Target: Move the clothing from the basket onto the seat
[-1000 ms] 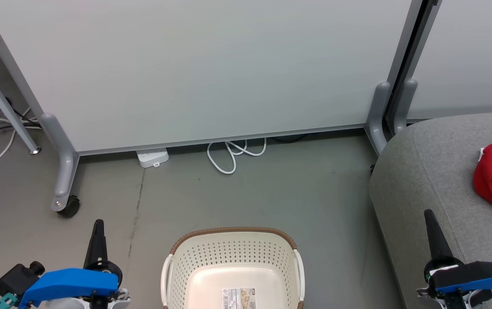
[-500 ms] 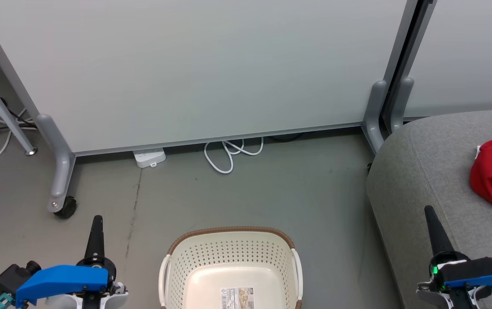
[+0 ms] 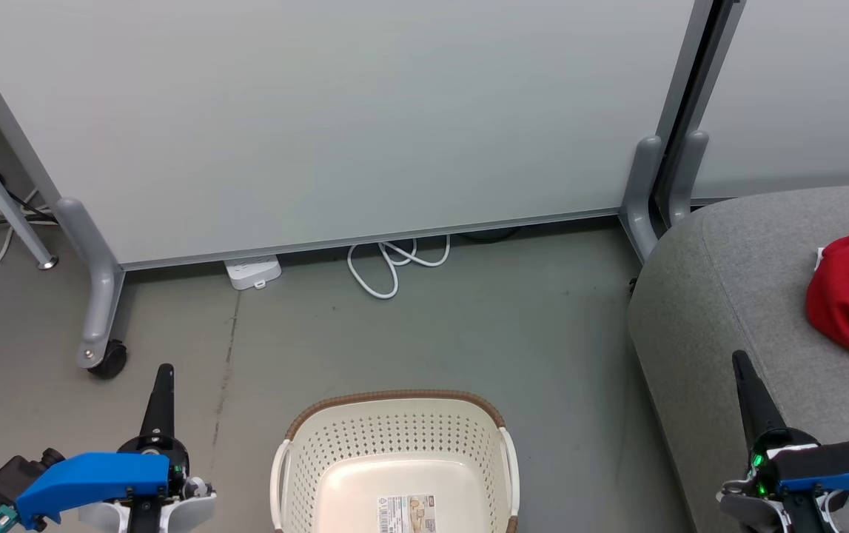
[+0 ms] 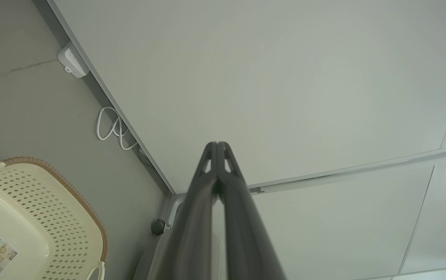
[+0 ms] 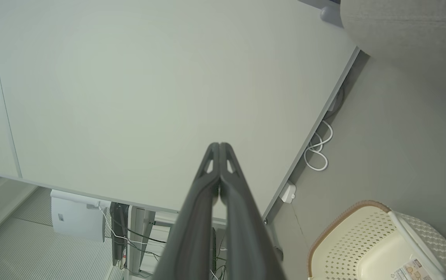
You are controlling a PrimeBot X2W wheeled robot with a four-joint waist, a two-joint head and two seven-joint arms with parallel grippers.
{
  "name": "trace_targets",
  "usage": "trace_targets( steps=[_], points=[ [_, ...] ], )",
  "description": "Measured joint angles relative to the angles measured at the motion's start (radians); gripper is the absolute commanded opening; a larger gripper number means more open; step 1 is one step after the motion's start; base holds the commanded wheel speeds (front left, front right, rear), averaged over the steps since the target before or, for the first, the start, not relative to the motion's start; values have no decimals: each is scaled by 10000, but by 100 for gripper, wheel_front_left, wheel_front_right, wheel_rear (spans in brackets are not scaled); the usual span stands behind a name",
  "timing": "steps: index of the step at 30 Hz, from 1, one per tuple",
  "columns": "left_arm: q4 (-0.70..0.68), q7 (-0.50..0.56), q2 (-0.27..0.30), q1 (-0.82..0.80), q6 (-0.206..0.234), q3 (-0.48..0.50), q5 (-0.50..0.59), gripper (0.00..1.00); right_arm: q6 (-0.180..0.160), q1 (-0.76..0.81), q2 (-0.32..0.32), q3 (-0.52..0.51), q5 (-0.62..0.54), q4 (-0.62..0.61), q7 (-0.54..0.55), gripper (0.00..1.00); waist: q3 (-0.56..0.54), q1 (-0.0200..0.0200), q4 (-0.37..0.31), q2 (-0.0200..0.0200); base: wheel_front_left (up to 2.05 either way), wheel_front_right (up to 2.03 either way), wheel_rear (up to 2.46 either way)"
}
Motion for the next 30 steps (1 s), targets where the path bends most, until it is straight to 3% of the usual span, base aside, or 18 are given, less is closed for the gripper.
trace_targets(
  steps=[30],
  points=[
    [-12,562,0,-224,-100,272,-2272,0,0,-210,46,-119,2290,-10,583,0,61,0,-197,0,0,0,0]
  ],
)
